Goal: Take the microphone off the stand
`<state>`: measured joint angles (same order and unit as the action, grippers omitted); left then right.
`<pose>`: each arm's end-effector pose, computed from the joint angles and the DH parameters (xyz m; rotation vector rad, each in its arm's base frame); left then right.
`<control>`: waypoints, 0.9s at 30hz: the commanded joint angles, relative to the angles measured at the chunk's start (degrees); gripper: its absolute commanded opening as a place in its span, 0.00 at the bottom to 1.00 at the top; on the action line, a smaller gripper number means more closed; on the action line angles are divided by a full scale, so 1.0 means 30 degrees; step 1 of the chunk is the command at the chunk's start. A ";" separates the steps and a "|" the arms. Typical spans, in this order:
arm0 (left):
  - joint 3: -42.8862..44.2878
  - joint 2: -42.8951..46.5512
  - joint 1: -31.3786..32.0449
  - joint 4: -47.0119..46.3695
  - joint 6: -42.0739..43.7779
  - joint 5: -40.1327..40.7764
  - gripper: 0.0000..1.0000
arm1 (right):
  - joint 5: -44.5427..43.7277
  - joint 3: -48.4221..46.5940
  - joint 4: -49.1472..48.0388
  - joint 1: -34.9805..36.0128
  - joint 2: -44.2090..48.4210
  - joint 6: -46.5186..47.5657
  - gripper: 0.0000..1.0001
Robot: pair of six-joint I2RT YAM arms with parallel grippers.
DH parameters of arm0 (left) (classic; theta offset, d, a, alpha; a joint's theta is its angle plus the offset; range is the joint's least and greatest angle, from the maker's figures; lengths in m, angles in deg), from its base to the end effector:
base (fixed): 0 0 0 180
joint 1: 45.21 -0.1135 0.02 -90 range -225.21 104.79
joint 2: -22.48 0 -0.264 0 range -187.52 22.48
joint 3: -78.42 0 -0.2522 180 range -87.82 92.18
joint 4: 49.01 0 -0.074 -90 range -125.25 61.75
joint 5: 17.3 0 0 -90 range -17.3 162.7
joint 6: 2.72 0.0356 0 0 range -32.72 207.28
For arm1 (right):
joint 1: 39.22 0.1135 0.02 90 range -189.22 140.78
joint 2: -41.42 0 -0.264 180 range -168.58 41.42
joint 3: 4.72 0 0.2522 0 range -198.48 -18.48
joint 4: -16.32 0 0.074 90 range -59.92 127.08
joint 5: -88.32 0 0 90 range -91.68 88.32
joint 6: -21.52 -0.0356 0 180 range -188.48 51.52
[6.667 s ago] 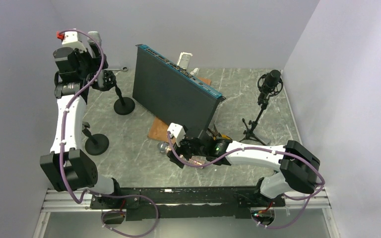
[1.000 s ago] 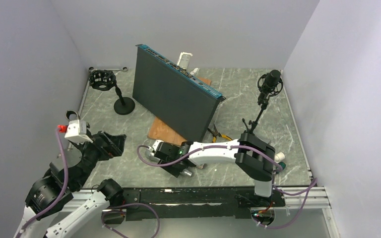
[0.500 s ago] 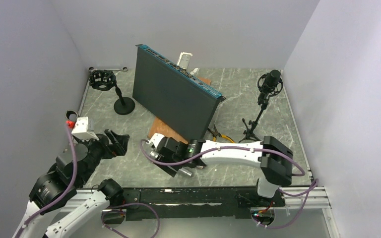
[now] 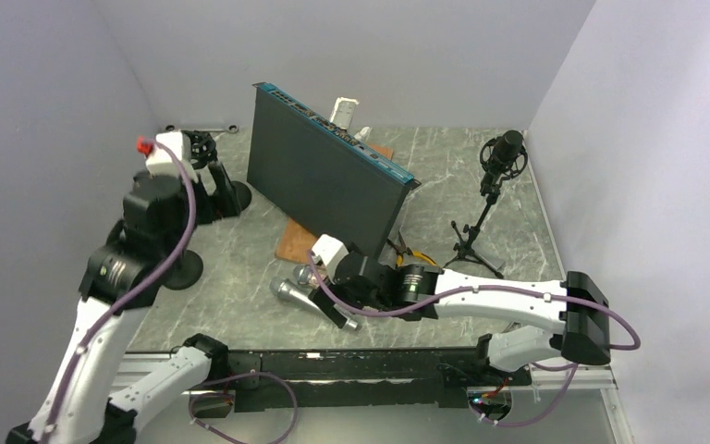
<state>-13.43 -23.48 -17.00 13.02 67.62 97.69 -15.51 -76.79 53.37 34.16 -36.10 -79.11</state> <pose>0.1158 -0.0450 0.4366 -0.1503 1.8804 -0.1535 0.0923 0.2793 0.2740 -1.1071 2.0544 0.4762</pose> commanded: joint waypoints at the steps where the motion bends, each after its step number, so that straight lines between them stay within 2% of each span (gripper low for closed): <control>1: 0.2711 -0.2934 -0.4270 -0.1950 0.1510 -0.4263 0.99 | -0.1519 0.0752 -0.0555 0.0042 0.1702 -0.0314 1.00; 7: 0.7563 -0.7935 -0.6432 -0.1912 0.2931 -0.3580 0.98 | -0.1699 0.1525 -0.0618 0.0011 0.3109 -0.0074 1.00; 13: 1.0536 -1.1954 -0.8540 -0.1649 0.3256 -0.4794 0.83 | -0.2166 0.2225 -0.0567 -0.0156 0.3817 -0.0025 1.00; 17: 1.1964 -1.3943 -0.8920 -0.1093 0.3670 -0.5458 0.70 | -0.2024 0.2625 -0.0782 -0.0331 0.4047 -0.0030 1.00; 21: 1.1692 -1.4616 -0.8912 -0.1219 0.3393 -0.5670 0.67 | -0.1903 0.2720 -0.0918 -0.0511 0.4041 0.0105 1.00; 27: 0.9036 -1.4327 -0.8909 -0.3542 0.3349 -0.5201 0.68 | -0.1597 0.2571 -0.1113 -0.0660 0.3867 0.0332 1.00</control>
<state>16.56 -68.17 -43.82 7.78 77.11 81.98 -20.23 -68.55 52.63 32.48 -25.41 -79.07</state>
